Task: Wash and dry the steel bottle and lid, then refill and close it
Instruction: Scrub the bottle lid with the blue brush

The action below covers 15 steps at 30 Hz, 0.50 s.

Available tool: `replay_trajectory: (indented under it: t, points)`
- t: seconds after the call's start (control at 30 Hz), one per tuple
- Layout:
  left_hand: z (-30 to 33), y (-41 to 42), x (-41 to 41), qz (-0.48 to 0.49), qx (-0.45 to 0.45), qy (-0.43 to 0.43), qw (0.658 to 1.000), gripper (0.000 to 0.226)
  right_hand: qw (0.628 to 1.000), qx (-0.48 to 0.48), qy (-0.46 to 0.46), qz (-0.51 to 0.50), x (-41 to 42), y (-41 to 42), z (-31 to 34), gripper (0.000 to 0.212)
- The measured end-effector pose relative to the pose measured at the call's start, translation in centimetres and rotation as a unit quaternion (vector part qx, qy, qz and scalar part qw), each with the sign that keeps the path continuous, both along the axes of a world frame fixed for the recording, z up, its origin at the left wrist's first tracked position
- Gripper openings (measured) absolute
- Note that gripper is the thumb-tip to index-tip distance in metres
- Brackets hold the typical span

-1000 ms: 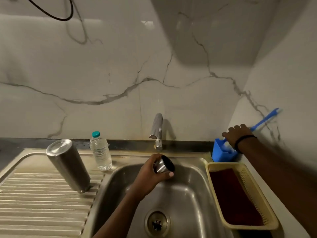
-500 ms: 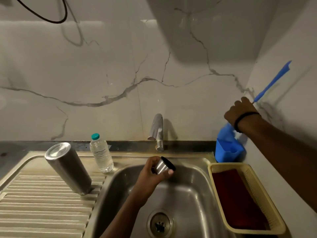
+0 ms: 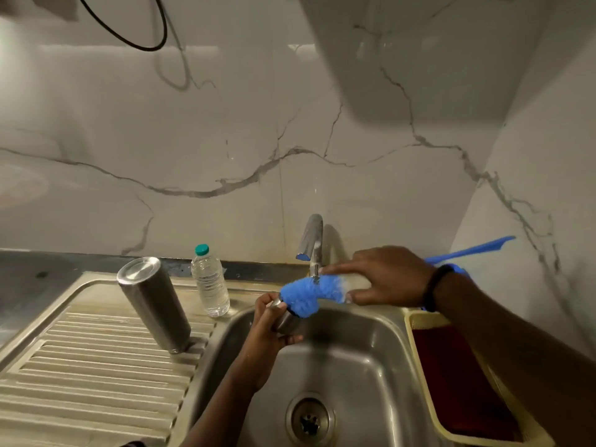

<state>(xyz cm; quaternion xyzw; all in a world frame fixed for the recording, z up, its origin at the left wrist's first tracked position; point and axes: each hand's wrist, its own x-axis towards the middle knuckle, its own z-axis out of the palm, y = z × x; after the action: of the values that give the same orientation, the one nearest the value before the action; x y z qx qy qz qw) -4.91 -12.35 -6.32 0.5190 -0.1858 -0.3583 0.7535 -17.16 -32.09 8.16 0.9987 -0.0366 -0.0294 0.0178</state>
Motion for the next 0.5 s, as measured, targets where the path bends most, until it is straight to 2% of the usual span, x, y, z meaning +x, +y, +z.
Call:
replay_trajectory:
  t: [0.07, 0.13, 0.27, 0.37, 0.43, 0.5]
  points:
    - [0.4, 0.0, -0.1, -0.013, -0.021, 0.000, 1.000, 0.032, 0.995, -0.064, -0.057, 0.042, 0.3, 0.8, -1.7, 0.057]
    - [0.7, -0.1, -0.3, -0.001, -0.056, 0.021, 0.998, 0.031, 0.972, -0.156, -0.149, 0.096, 0.7, 1.2, -3.0, 0.061]
    - [1.3, -0.9, -0.2, 0.045, -0.071, 0.044, 0.995, 0.038, 0.936, -0.213, -0.243, 0.138, 1.6, 2.0, -5.1, 0.067]
    - [1.7, -1.7, 0.1, 0.090, -0.015, 0.019, 0.996, 0.051, 0.939, -0.212, -0.241, 0.126, 1.9, 2.5, -6.6, 0.065]
    - [2.0, -1.7, 0.3, 0.102, 0.029, 0.004, 0.994, 0.061, 0.958, -0.168, -0.199, 0.119, 1.7, 2.7, -6.9, 0.061]
    - [2.0, -1.3, 0.7, 0.084, 0.056, -0.009, 0.995, 0.051, 0.978, -0.109, -0.140, 0.106, 1.4, 2.6, -6.5, 0.054]
